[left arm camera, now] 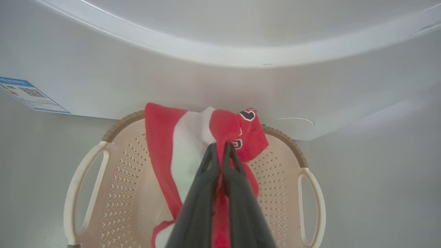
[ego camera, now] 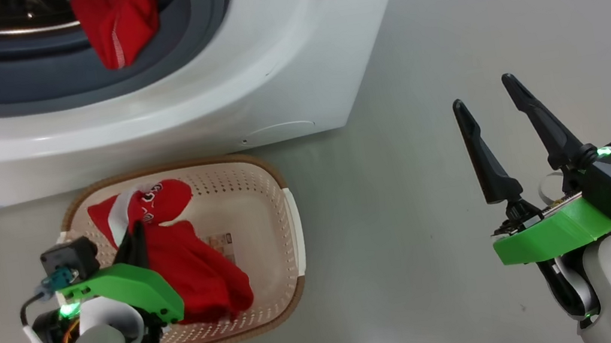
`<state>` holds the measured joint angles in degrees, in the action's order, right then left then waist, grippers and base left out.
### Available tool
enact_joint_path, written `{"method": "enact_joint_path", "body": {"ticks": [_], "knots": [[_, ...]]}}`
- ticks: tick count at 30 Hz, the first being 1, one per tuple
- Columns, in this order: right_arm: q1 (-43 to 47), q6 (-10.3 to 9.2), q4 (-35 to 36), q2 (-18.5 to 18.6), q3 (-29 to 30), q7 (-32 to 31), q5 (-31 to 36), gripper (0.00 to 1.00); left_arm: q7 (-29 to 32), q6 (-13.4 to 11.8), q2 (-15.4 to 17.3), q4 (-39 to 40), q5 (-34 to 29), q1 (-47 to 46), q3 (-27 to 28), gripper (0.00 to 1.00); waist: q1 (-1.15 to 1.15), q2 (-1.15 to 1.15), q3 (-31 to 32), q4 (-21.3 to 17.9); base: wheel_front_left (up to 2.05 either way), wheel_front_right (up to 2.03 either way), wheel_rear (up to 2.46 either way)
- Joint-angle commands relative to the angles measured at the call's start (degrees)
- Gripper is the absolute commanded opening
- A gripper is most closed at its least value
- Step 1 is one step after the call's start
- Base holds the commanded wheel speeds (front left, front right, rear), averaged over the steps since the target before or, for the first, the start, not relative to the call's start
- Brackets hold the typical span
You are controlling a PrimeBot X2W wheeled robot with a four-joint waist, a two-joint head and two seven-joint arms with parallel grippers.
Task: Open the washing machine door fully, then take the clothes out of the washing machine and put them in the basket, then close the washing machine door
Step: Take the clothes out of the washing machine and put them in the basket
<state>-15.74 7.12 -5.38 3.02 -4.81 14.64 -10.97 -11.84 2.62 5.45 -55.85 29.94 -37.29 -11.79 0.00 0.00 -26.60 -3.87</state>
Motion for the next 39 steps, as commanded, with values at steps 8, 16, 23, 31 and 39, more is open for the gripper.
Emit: {"method": "enact_joint_path", "body": {"ticks": [8, 16, 23, 31, 39], "knots": [[-1.70, 0.36, 1.59, -0.14, -1.94, 0.36, -0.92, 1.00, -1.59, 1.59, 1.30, -9.58, 0.53, -6.27, 0.80, 0.88, 0.00, 0.00, -5.09, -3.27, 0.00, 0.00, 0.00], [-2.44, 0.36, 1.99, -0.14, -1.37, 0.36, -1.43, 1.00, -2.32, 2.41, 1.53, -14.52, 0.64, -9.80, 0.38, 1.00, 0.00, 0.00, -8.02, -4.12, 0.00, 0.00, 0.00], [-3.30, 0.36, 1.39, -0.14, -1.36, 0.36, -1.07, 1.00, -2.84, 1.82, 1.42, -15.73, 0.55, -10.12, 0.27, 1.00, 0.00, 0.00, -7.68, -3.38, 0.00, 0.00, 0.00], [-3.45, 0.36, 0.44, -0.14, -0.84, 0.36, -0.82, 1.00, -3.14, 2.18, 1.73, -9.90, -0.58, -6.66, 0.92, 1.00, 0.00, 0.00, -4.55, -2.42, 0.00, 0.00, 0.00], [-2.02, 0.36, -1.47, -0.14, -0.59, 0.36, -0.60, 1.00, -3.15, 1.14, 2.08, 2.39, -3.44, 0.72, 4.52, 1.00, 0.00, 0.00, 0.72, -1.12, 0.00, 0.00, 0.00]]}}
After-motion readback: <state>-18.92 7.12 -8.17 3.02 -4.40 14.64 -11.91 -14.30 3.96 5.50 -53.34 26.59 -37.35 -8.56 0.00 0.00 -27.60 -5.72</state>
